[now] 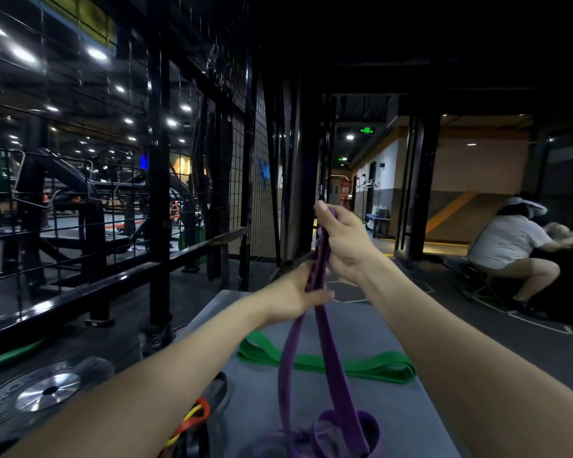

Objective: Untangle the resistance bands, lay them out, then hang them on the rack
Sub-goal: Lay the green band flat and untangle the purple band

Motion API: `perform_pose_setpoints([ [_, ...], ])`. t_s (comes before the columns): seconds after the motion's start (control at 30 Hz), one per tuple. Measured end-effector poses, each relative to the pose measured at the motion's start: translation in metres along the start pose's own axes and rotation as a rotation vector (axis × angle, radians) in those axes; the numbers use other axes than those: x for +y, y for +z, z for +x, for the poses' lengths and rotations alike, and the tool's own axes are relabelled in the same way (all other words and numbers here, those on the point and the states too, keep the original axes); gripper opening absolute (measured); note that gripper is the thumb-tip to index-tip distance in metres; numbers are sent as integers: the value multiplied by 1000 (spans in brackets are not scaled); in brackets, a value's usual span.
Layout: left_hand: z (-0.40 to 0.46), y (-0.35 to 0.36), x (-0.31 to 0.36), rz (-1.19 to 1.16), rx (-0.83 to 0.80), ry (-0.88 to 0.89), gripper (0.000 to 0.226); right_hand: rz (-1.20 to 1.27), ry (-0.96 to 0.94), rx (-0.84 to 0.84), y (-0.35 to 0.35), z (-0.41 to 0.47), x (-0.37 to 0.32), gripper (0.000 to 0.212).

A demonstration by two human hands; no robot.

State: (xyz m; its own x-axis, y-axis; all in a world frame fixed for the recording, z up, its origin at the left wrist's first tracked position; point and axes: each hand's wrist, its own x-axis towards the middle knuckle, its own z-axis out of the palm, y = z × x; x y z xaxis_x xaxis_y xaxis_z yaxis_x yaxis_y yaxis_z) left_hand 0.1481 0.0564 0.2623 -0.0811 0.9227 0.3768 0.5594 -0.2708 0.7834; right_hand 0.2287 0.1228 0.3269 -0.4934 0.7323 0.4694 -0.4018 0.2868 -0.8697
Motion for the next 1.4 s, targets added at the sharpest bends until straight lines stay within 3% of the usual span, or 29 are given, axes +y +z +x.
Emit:
perform_pose_setpoints([
  [0.2,-8,15,-48,135,11,-145,10,154,22,181,-27,-1,-6,26],
  [0.3,-22,17,-79,220,-86,-217,8,227,32,280,-48,-1,-5,26],
  [0.4,-33,11,-101,87,-108,-227,19,278,38,337,-73,1,4,24],
  [0.53,-24,-15,-88,-330,143,-179,55,307,109,453,-101,-4,31,28],
  [0.57,-20,-21,-80,-415,182,-149,54,300,120,470,-104,-6,37,29],
  [0.67,-4,-34,-51,-455,224,-105,17,295,226,495,-109,-12,54,21],
  [0.73,4,-39,-32,-382,213,-105,19,29,317,440,-114,-13,67,22],
  [0.8,10,-44,-21,-314,186,-115,18,-597,325,330,-120,-13,74,30],
  [0.87,18,-46,-17,-228,162,-143,16,-1013,146,287,-115,-14,67,39],
  [0.97,25,-38,-10,-153,116,-137,17,-1075,-216,45,-83,-20,42,45],
  [1.07,26,-28,-1,-172,63,-106,13,-1206,-348,-181,-48,-24,31,57],
  [1.23,18,-21,14,-257,42,-80,16,-1321,-387,-85,-38,-20,43,31],
  [1.4,12,-4,-7,-478,41,-117,17,-1230,-412,8,-42,-15,38,34],
])
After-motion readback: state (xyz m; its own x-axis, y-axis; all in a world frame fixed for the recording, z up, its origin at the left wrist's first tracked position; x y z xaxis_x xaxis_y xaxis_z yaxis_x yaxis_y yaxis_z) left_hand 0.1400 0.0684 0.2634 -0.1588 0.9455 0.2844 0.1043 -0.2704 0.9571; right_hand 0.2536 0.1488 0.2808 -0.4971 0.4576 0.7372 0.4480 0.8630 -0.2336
